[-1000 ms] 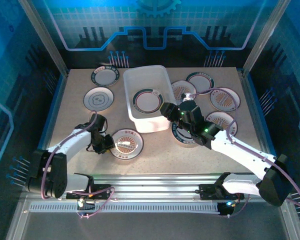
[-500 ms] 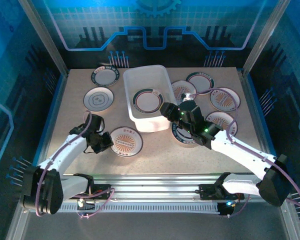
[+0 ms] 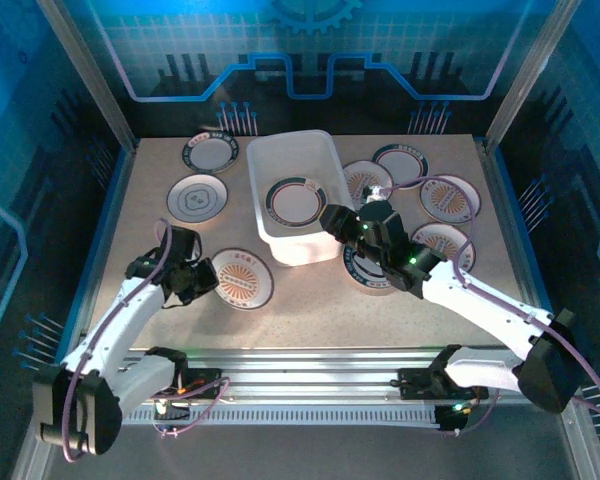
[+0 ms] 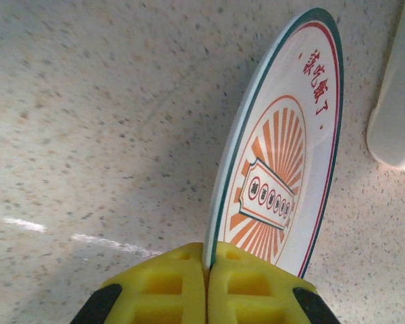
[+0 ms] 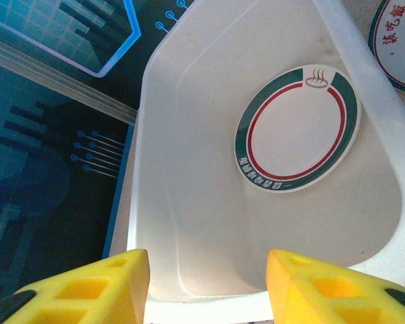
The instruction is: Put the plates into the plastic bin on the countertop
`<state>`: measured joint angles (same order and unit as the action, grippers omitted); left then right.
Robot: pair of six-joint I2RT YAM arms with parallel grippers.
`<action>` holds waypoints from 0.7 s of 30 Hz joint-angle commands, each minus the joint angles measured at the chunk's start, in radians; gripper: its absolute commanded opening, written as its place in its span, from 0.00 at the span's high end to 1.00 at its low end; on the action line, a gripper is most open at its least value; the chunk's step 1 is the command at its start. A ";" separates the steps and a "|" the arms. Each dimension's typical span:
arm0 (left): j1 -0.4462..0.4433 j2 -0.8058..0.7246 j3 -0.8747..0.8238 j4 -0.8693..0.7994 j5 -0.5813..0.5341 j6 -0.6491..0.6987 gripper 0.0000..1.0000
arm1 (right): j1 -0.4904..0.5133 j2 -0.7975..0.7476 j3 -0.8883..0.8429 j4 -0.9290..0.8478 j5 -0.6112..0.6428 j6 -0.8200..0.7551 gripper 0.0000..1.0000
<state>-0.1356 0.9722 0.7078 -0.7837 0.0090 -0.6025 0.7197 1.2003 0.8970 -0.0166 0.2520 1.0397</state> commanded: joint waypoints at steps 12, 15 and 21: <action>0.093 -0.070 0.251 -0.099 -0.150 0.160 1.00 | 0.015 -0.021 0.038 -0.011 -0.008 0.005 0.49; 0.148 -0.056 0.301 -0.075 -0.158 0.200 1.00 | 0.018 -0.018 0.058 -0.045 0.003 -0.001 0.49; 0.203 -0.002 0.432 -0.011 -0.129 0.221 1.00 | 0.020 -0.007 0.106 -0.069 -0.004 -0.020 0.48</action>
<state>0.0460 0.9550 1.0584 -0.8764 -0.1268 -0.4183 0.7284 1.2003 0.9501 -0.0647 0.2462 1.0378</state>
